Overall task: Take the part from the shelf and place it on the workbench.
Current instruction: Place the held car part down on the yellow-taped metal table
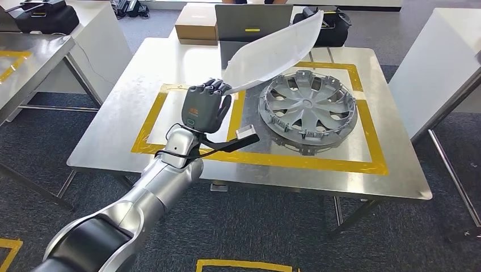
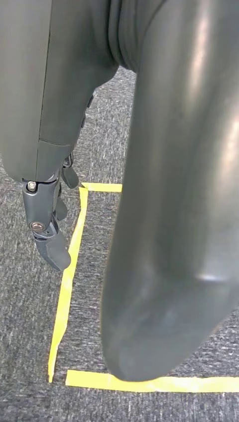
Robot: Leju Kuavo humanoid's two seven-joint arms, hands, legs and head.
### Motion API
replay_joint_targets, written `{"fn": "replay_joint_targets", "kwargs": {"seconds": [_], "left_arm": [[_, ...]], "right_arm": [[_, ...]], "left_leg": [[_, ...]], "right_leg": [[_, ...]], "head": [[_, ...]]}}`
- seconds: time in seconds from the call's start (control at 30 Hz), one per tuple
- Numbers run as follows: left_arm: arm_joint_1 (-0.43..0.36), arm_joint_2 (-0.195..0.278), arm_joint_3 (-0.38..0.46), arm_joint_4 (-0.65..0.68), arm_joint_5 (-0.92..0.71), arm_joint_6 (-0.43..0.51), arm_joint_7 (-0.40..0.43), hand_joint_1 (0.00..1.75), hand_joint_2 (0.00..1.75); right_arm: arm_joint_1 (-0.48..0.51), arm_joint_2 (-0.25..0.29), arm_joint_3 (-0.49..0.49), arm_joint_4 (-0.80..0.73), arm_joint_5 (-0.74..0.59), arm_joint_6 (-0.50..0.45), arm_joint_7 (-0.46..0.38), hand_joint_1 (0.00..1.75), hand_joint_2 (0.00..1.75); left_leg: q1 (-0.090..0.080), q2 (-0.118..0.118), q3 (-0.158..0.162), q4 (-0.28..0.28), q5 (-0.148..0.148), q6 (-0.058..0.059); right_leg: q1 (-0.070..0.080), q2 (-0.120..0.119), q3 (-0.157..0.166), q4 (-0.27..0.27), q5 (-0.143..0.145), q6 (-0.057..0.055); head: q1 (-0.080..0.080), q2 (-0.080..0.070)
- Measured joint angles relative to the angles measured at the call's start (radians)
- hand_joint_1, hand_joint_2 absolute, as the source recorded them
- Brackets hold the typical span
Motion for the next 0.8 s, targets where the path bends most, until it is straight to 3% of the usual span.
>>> {"fn": "replay_joint_targets", "kwargs": {"seconds": [0.33, 0.53, 0.8], "left_arm": [[-0.103, 0.081, -0.004, 0.167, -0.201, -0.054, 0.213, 1.75, 1.75], [-0.158, 0.143, -0.137, 0.222, -0.215, -0.150, 0.343, 1.75, 1.75], [-0.188, 0.217, -0.303, 0.259, -0.215, -0.251, 0.381, 1.75, 1.75]], "right_arm": [[0.002, 0.003, 0.000, 0.000, 0.004, -0.001, 0.005, 0.00, 0.00], [0.006, 0.004, 0.000, 0.000, 0.009, -0.003, 0.011, 0.00, 0.00], [0.010, 0.014, 0.000, 0.000, 0.011, -0.025, 0.036, 0.00, 0.00]], "left_leg": [[0.000, 0.000, 0.000, 0.000, 0.000, 0.000], [0.000, 0.001, 0.000, 0.000, 0.000, 0.000], [0.000, 0.001, 0.000, 0.000, 0.000, 0.000]], "right_leg": [[0.000, 0.001, 0.000, 0.000, 0.000, 0.000], [0.000, 0.001, 0.000, 0.000, 0.000, 0.000], [0.000, 0.001, 0.000, 0.000, 0.000, 0.000]], "head": [[0.000, 0.000], [0.000, 0.000], [0.000, 0.000]]}}
